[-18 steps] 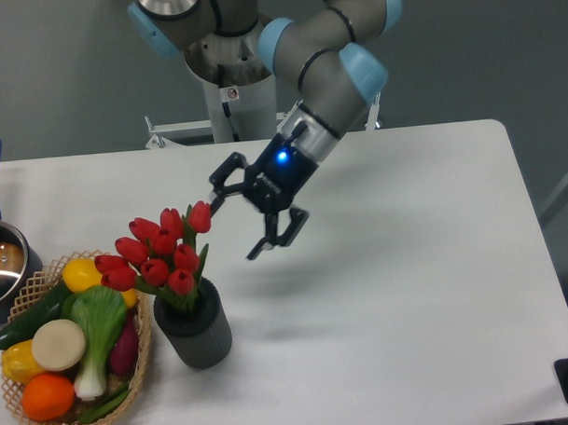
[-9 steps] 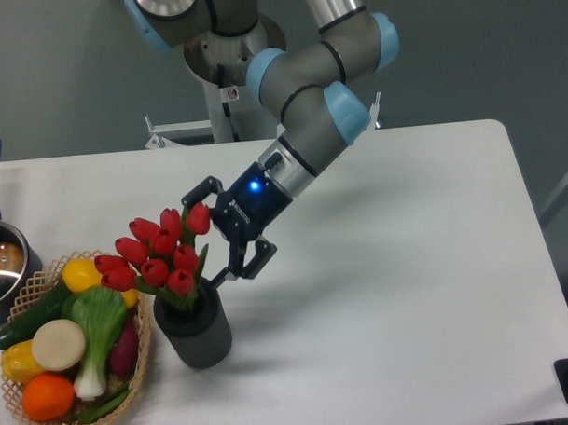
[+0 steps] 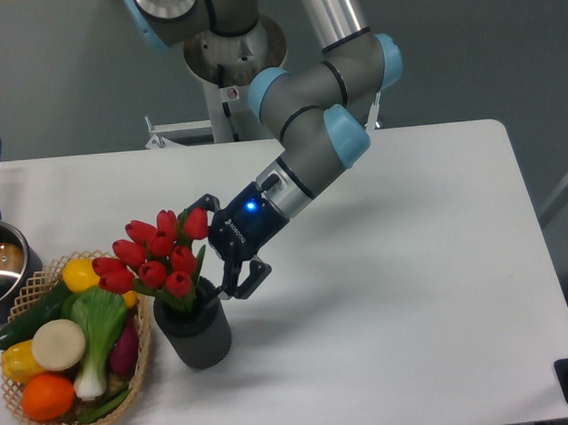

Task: Pick up the flowers from the vase
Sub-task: 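Lower the gripper around the tulip stems and close it, then lift the gripped tulips up out of the black vase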

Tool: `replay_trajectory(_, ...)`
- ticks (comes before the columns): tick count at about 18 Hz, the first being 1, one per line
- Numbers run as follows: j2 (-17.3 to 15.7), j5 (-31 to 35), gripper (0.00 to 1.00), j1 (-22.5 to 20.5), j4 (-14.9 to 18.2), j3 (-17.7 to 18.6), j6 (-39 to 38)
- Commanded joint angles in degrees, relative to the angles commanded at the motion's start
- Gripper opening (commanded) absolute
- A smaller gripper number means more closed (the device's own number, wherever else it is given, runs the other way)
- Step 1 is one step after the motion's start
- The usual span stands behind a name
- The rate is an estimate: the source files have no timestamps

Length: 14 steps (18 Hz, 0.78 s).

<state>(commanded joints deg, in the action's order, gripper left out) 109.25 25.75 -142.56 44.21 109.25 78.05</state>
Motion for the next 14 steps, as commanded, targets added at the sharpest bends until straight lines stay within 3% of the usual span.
replay_trajectory(3, 0.0, -1.4, 0.98, 0.1, -0.2, -0.2, -0.3)
replay_trajectory(4, 0.0, -1.8, 0.83, 0.1, -0.1, -0.2, -0.4)
replay_trajectory(6, -0.1, -1.7, 0.20, 0.0, -0.1, -0.2, -0.4)
replay_trajectory(7, -0.1, -1.4, 0.03, 0.0, -0.2, -0.2, -0.2)
replay_trajectory(14, -1.7, -1.1, 0.00, -0.1, -0.4, -0.3, -3.0)
